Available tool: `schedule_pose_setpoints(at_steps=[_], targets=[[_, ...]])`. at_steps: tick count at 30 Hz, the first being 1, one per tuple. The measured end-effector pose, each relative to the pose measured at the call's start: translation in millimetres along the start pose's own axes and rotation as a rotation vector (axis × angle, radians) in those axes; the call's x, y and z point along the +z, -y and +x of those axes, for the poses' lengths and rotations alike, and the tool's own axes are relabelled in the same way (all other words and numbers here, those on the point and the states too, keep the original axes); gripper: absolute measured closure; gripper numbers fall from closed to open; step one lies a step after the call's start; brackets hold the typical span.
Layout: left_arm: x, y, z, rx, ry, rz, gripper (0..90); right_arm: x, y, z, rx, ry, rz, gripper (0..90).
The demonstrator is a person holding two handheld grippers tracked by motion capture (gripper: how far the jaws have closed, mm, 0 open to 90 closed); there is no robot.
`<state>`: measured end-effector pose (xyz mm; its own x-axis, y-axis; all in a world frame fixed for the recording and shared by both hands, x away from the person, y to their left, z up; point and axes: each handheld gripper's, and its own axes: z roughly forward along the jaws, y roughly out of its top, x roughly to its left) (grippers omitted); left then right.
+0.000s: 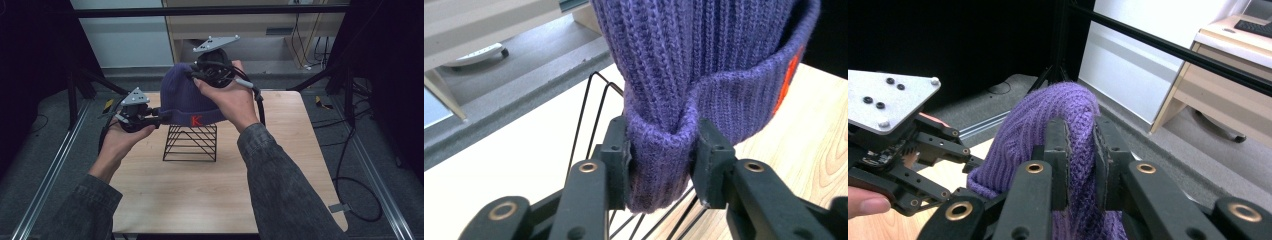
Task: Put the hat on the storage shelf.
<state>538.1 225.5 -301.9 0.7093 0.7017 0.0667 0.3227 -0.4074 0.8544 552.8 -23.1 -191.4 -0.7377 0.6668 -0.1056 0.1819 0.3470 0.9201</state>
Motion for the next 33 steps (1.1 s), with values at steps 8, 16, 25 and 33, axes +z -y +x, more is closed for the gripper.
schedule_pose_setpoints(at_steps=[8, 16, 25, 33], targets=[[1.2, 1.4, 7.3, -0.027, -0.034, 0.017, 68.2, 8.3, 10.1, -7.9, 0.022, 0.014, 0.031, 78.8], [4.6, 5.0, 20.7, -0.045, -0.073, 0.022, 71.0, 25.4, 18.7, -18.5, 0.037, 0.026, 0.067, 78.7], [10.0, 18.8, 23.8, -0.043, -0.08, 0.059, 71.2, 40.1, 29.6, -16.3, 0.039, 0.009, 0.092, 78.5], [10.4, 28.1, 23.3, -0.048, -0.073, 0.063, 71.1, 40.9, 34.9, -9.2, 0.02, -0.014, 0.098, 78.2]])
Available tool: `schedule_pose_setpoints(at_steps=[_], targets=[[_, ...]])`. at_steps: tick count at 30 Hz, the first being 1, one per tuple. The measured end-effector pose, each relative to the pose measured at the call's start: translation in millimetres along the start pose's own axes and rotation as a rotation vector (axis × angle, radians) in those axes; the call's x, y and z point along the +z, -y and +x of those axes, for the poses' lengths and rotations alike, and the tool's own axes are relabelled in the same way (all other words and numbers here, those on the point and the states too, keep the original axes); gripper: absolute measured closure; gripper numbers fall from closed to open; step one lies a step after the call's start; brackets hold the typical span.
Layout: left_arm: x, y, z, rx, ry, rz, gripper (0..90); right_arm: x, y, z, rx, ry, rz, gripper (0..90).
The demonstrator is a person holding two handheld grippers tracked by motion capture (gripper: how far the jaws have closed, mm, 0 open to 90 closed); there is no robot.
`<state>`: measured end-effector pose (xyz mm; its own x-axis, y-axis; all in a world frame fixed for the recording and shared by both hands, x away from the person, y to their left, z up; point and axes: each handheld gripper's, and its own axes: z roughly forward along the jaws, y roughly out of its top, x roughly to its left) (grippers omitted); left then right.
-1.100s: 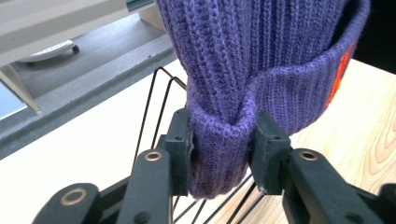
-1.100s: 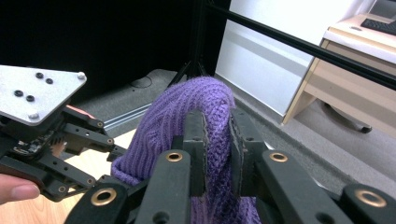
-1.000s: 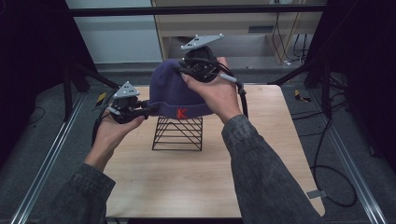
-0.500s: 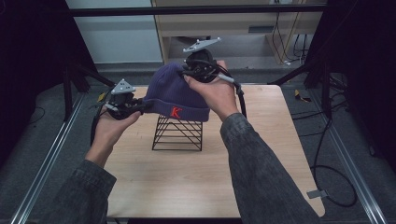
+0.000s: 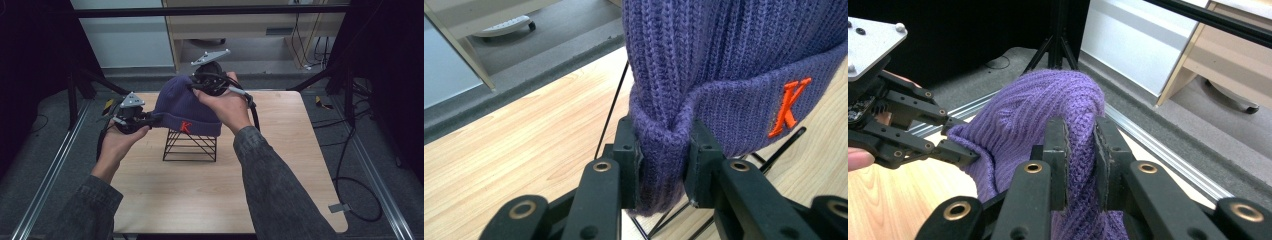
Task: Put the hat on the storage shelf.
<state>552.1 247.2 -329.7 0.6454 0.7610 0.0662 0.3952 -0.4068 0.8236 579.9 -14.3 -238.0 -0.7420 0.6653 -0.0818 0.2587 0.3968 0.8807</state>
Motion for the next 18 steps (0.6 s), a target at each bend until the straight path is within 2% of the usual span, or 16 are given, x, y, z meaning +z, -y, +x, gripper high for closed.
schedule_pose_setpoints(at_steps=[5, 8, 10, 14, 16, 18], targets=[[2.6, 4.2, -1.4, -0.004, 0.005, 0.002, 70.9, -1.4, 3.6, 2.1, -0.005, -0.01, 0.011, 77.9], [4.7, 10.2, -3.6, 0.006, 0.017, 0.02, 70.7, -0.9, 8.7, 4.4, -0.012, -0.019, 0.035, 77.5], [5.3, 16.6, -5.6, -0.002, 0.024, 0.02, 70.7, -0.7, 14.8, 6.3, -0.028, -0.019, 0.051, 77.5], [6.6, 24.2, -6.2, -0.016, 0.029, 0.017, 70.7, -1.3, 25.8, 7.9, -0.019, -0.032, 0.059, 77.5], [9.2, 26.6, -6.2, -0.04, 0.037, 0.009, 70.8, -1.0, 28.2, 8.5, -0.015, -0.039, 0.058, 77.5], [11.9, 27.5, -6.5, -0.036, 0.042, 0.013, 70.8, -0.4, 28.6, 8.2, -0.018, -0.038, 0.065, 77.5]])
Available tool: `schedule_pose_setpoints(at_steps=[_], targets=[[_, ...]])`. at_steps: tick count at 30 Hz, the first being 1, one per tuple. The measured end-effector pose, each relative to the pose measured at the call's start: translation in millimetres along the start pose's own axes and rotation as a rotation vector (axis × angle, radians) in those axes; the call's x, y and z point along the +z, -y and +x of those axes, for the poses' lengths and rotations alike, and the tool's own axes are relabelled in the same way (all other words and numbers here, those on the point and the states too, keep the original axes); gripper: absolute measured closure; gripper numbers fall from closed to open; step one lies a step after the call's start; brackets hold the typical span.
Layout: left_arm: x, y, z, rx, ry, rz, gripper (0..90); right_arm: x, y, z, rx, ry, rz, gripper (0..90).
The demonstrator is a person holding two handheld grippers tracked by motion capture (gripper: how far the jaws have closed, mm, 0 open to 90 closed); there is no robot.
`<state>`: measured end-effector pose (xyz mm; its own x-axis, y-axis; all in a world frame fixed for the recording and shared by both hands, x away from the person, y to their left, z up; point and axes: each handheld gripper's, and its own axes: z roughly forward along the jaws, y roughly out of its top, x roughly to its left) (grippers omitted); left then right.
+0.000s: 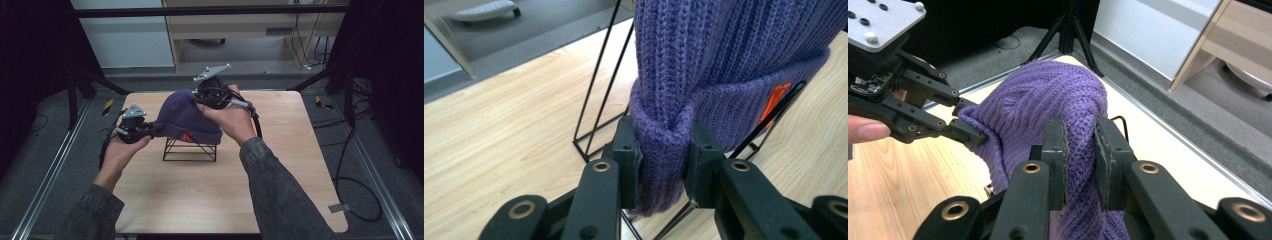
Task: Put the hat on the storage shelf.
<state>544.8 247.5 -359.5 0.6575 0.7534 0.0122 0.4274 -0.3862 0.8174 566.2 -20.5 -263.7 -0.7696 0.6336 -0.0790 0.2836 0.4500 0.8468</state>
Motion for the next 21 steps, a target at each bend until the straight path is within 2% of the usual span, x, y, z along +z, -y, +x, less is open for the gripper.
schedule_pose_setpoints(at_steps=[3, 5, 8, 9, 11, 13, 15, 21], targets=[[-0.4, 1.0, -0.2, -0.008, 0.002, -0.009, 70.9, -1.9, 1.8, 1.2, 0.01, -0.008, -0.007, 77.5], [-0.4, 1.8, 0.0, 0.008, 0.0, 0.001, 70.9, -1.7, 2.6, 0.6, 0.012, -0.011, -0.004, 77.5], [1.2, 5.3, 0.7, 0.005, -0.002, 0.008, 70.9, 0.4, 3.9, 1.9, 0.019, -0.017, -0.009, 77.5], [2.1, 6.5, 1.2, 0.013, -0.006, 0.016, 70.9, 2.1, 4.0, 3.0, 0.013, -0.015, 0.0, 77.4], [4.4, 9.5, 3.3, -0.002, -0.003, 0.015, 70.9, 5.0, 4.3, 4.8, 0.009, -0.018, 0.01, 77.3], [5.6, 11.9, 5.1, 0.015, -0.004, 0.028, 70.8, 7.9, 4.0, 5.7, -0.003, -0.019, 0.026, 77.1], [7.0, 15.9, 7.2, -0.004, 0.003, 0.028, 70.9, 10.1, 4.4, 7.1, -0.008, -0.021, 0.035, 77.1], [9.6, 26.1, 6.8, -0.009, 0.0, 0.025, 70.8, 18.0, 8.3, 11.5, -0.028, -0.024, 0.056, 77.1]])
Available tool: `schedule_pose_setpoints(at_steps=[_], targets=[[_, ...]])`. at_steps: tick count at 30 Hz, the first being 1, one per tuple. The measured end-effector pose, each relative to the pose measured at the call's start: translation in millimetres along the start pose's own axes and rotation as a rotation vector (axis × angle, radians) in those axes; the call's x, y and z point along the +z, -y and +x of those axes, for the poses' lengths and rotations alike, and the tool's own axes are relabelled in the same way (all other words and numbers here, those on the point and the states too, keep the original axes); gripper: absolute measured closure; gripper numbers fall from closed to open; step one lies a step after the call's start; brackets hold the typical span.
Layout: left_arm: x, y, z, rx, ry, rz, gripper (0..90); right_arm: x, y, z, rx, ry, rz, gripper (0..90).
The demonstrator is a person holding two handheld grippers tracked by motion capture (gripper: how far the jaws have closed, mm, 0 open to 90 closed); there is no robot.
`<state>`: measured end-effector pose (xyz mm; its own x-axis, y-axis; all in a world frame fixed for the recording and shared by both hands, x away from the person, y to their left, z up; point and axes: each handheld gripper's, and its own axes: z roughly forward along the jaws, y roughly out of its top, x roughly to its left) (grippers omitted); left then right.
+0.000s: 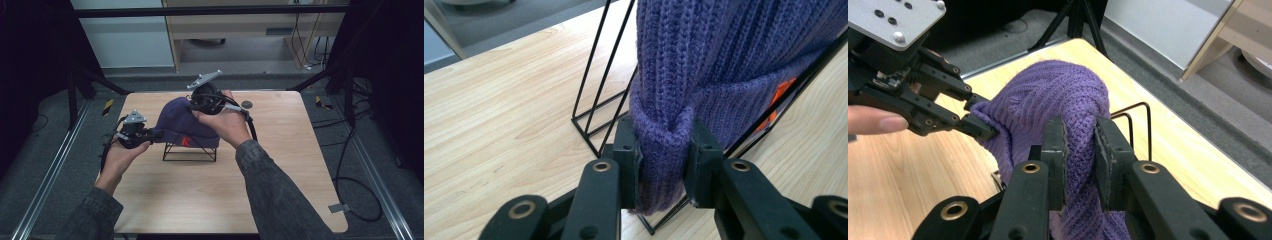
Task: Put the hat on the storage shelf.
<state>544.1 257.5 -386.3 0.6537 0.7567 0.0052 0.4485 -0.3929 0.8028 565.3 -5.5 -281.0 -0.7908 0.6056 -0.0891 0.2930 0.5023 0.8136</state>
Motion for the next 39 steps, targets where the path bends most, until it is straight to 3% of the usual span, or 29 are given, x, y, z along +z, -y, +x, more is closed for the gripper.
schedule_pose_setpoints(at_steps=[6, 8, 15, 18, 23, 39], targets=[[5.3, 12.6, -1.4, -0.015, 0.007, 0.004, 70.7, 4.7, 10.4, 0.5, 0.02, -0.011, 0.01, 77.2], [6.8, 14.8, -2.7, 0.006, 0.002, 0.017, 70.6, 6.7, 12.8, 1.0, 0.015, -0.012, 0.027, 77.2], [10.6, 24.1, -1.3, -0.036, 0.009, 0.003, 70.7, 12.3, 19.9, 1.5, 0.03, -0.023, 0.028, 77.1], [11.6, 25.7, -2.2, -0.02, 0.003, 0.021, 70.8, 14.6, 22.8, 2.9, 0.031, -0.028, 0.037, 77.1], [10.5, 30.3, -1.3, -0.031, -0.001, 0.016, 70.8, 16.7, 26.8, 4.5, 0.043, -0.034, 0.027, 77.1], [10.9, 41.5, 2.7, -0.037, -0.004, 0.029, 71.1, 27.4, 25.5, 11.7, 0.032, -0.051, 0.055, 76.9]])
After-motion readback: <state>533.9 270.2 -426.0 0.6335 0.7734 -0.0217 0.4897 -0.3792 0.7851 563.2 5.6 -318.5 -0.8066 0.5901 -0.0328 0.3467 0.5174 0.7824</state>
